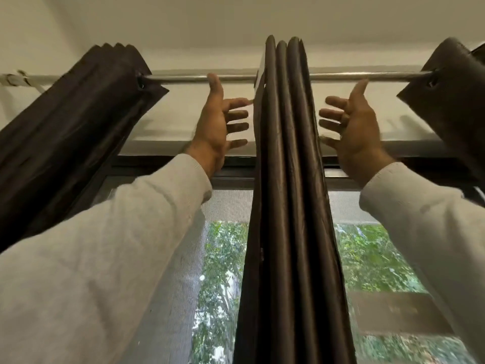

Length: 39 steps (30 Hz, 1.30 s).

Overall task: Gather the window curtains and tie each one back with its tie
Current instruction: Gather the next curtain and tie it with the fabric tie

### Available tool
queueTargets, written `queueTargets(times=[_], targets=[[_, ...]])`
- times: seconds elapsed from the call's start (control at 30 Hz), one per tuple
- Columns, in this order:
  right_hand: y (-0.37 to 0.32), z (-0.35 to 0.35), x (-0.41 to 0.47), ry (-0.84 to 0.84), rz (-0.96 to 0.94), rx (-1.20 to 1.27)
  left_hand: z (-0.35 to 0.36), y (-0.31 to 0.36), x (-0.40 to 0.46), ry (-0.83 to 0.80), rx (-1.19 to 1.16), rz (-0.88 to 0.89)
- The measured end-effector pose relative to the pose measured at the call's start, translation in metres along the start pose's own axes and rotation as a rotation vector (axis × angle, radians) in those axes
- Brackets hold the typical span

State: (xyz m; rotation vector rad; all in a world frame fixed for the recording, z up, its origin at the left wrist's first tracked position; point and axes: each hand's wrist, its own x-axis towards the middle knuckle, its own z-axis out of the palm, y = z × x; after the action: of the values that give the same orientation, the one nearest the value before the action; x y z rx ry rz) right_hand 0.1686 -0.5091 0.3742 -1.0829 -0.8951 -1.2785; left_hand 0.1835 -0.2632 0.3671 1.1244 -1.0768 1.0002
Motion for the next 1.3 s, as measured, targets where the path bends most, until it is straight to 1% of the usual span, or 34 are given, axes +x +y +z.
queueTargets(times=[0.07,0.13,0.17,0.23,0.3,0.37,0.43,0.47,0.53,0.63,0.73,0.87,1.0,1.03,1.1,1.17,1.2,1.3], targets=[[0.0,0.01,-0.016,-0.081,-0.001,0.012,0.001,-0.002,-0.013,-0.061,-0.021,0.013],[-0.002,0.024,-0.039,-0.23,0.022,0.029,0.009,-0.003,-0.029,-0.182,-0.018,0.004],[-0.004,0.029,-0.052,-0.277,0.033,0.015,0.011,-0.005,-0.037,-0.227,-0.023,-0.009],[-0.006,0.027,-0.075,-0.322,0.05,-0.026,0.011,-0.01,-0.053,-0.258,-0.084,-0.048],[-0.008,0.011,-0.095,-0.292,0.063,-0.038,0.001,-0.019,-0.07,-0.269,-0.138,-0.094],[-0.006,-0.011,-0.111,-0.174,0.086,-0.048,-0.013,-0.028,-0.09,-0.237,-0.149,-0.139],[0.001,-0.031,-0.126,-0.054,0.124,-0.051,-0.026,-0.038,-0.109,-0.137,-0.142,-0.192],[0.006,-0.037,-0.133,-0.027,0.152,-0.051,-0.03,-0.041,-0.118,-0.084,-0.134,-0.222],[0.017,-0.041,-0.157,-0.069,0.232,-0.049,-0.033,-0.043,-0.14,-0.043,-0.112,-0.265],[0.026,-0.03,-0.208,-0.235,0.331,-0.112,-0.019,-0.039,-0.186,-0.117,-0.07,-0.286],[0.017,-0.026,-0.262,-0.293,0.354,-0.11,0.003,-0.035,-0.238,-0.106,-0.075,-0.32],[0.007,-0.057,-0.307,-0.268,0.395,-0.02,0.0,-0.033,-0.298,-0.06,-0.071,-0.403],[0.006,-0.089,-0.327,-0.172,0.381,-0.025,-0.008,-0.026,-0.337,-0.023,0.017,-0.397],[0.006,-0.09,-0.332,-0.167,0.391,-0.019,-0.007,-0.026,-0.342,-0.01,0.029,-0.398],[0.005,-0.086,-0.344,-0.221,0.405,-0.012,-0.003,-0.028,-0.351,0.022,0.056,-0.402],[0.006,-0.077,-0.359,-0.282,0.388,-0.036,0.003,-0.033,-0.361,0.04,0.156,-0.366],[0.008,-0.074,-0.367,-0.284,0.375,-0.045,0.005,-0.035,-0.367,0.051,0.229,-0.341],[0.004,-0.076,-0.385,-0.163,0.361,-0.071,0.002,-0.034,-0.387,0.117,0.402,-0.241]])
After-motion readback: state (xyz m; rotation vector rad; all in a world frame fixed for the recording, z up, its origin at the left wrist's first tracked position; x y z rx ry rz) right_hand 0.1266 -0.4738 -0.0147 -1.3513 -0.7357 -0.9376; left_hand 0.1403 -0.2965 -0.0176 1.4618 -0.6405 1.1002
